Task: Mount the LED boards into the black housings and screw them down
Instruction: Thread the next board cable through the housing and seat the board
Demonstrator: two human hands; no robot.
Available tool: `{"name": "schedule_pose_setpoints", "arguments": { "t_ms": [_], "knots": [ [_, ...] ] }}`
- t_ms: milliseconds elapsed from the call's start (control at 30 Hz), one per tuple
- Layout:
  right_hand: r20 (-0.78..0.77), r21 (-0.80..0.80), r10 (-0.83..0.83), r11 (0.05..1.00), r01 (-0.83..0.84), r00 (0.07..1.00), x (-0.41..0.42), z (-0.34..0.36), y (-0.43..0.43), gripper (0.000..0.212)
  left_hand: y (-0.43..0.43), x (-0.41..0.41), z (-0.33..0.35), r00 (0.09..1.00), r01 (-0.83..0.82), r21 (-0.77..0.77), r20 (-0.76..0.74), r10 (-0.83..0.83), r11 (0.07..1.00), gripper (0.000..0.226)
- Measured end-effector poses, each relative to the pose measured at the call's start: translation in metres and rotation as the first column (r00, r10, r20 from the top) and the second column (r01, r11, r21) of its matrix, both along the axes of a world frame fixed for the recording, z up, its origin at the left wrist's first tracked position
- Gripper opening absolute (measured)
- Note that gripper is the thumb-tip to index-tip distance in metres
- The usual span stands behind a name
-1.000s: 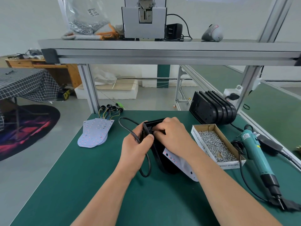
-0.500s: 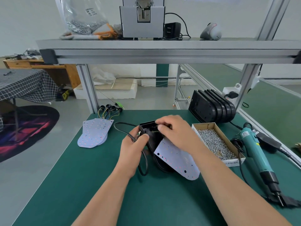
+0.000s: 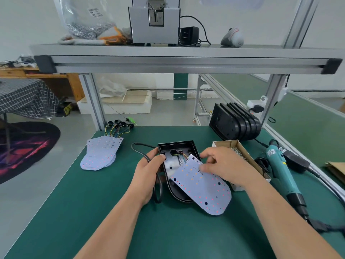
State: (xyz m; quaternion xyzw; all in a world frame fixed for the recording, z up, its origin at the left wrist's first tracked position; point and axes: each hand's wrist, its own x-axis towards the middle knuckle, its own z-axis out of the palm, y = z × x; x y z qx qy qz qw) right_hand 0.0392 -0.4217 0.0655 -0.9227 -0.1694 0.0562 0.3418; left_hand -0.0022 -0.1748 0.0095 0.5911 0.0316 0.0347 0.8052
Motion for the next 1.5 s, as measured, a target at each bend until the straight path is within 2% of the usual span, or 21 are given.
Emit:
{"name": "schedule_pose_setpoints", "arguments": {
  "t_ms": [167,267,467,600,667,800,900,1033,1200,1400,1467,1500],
  "knots": [
    [0.048,0.196,-0.054,0.98,0.043,0.997,0.002,-0.007,-0.005,0.02,-0.005,-0.002,0.003,0.999,0.043,0.036,0.003,-0.043,0.998,0.036],
    [0.002,0.309,-0.074,0.948,0.07,0.997,0.004,-0.014,-0.006,0.014,-0.007,-0.004,0.005,0.996,0.083,0.097,0.015,-0.084,0.992,0.039],
    [0.043,0.417,-0.146,0.901,0.115,0.988,0.002,-0.018,0.005,0.012,-0.011,-0.006,0.007,0.993,0.115,0.151,0.016,-0.118,0.982,0.04],
    [0.107,0.371,-0.238,0.91,0.184,0.965,-0.004,-0.018,0.019,0.01,-0.012,-0.004,0.004,0.994,0.107,0.158,0.012,-0.11,0.982,0.035],
    [0.126,0.337,-0.225,0.926,0.171,0.966,-0.007,-0.017,0.021,0.011,-0.011,-0.003,0.001,0.995,0.095,0.153,0.019,-0.099,0.984,0.036],
    [0.238,0.127,-0.125,0.987,0.097,0.963,-0.012,-0.008,0.016,0.041,-0.012,-0.002,-0.001,0.996,0.077,0.146,0.04,-0.084,0.986,0.041],
    [0.349,0.045,-0.079,0.997,0.068,0.934,-0.014,-0.008,0.013,0.045,-0.011,-0.001,-0.001,0.996,0.055,0.152,0.065,-0.065,0.987,0.044],
    [0.257,0.172,-0.018,0.985,-0.027,0.966,-0.011,-0.012,0.012,0.052,-0.011,0.0,0.0,0.996,0.032,0.115,0.083,-0.041,0.993,0.044],
    [0.151,0.289,-0.005,0.956,-0.04,0.989,-0.008,-0.015,0.011,0.041,-0.013,-0.003,0.003,0.996,0.037,0.025,0.076,-0.038,0.999,0.037],
    [0.196,0.379,0.024,0.92,-0.098,0.98,-0.009,-0.016,0.014,0.042,-0.013,-0.008,0.008,0.998,0.037,-0.016,0.043,-0.036,0.999,0.037],
    [0.206,0.423,0.028,0.899,-0.114,0.978,-0.008,-0.018,0.014,0.03,-0.013,-0.009,0.009,0.999,0.03,-0.028,0.044,-0.029,0.999,0.036],
    [0.183,0.504,0.01,0.858,-0.103,0.983,-0.008,-0.02,0.014,0.02,-0.013,-0.01,0.009,0.999,0.033,-0.035,0.043,-0.031,0.999,0.036]
  ]
}}
